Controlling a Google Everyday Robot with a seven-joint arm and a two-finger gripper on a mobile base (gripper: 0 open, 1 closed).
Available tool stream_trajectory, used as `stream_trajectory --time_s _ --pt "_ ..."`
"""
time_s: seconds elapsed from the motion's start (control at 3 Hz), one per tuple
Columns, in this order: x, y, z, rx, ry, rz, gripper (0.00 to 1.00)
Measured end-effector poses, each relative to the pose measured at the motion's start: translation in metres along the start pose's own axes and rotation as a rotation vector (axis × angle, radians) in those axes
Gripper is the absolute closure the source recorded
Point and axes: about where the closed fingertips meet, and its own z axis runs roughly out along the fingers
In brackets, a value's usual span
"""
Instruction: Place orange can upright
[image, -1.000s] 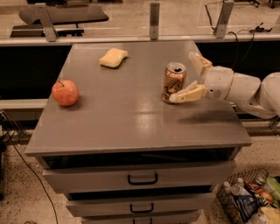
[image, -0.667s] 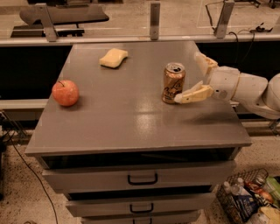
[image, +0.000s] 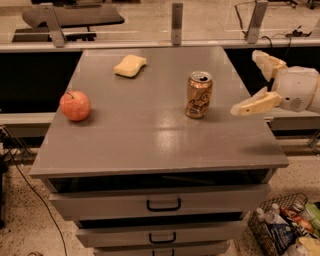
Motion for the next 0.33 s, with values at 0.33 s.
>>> stream_trajectory --time_s 0.33 --pt "-0.0076 -0.0055 -0.045 0.091 0.077 0.024 0.0"
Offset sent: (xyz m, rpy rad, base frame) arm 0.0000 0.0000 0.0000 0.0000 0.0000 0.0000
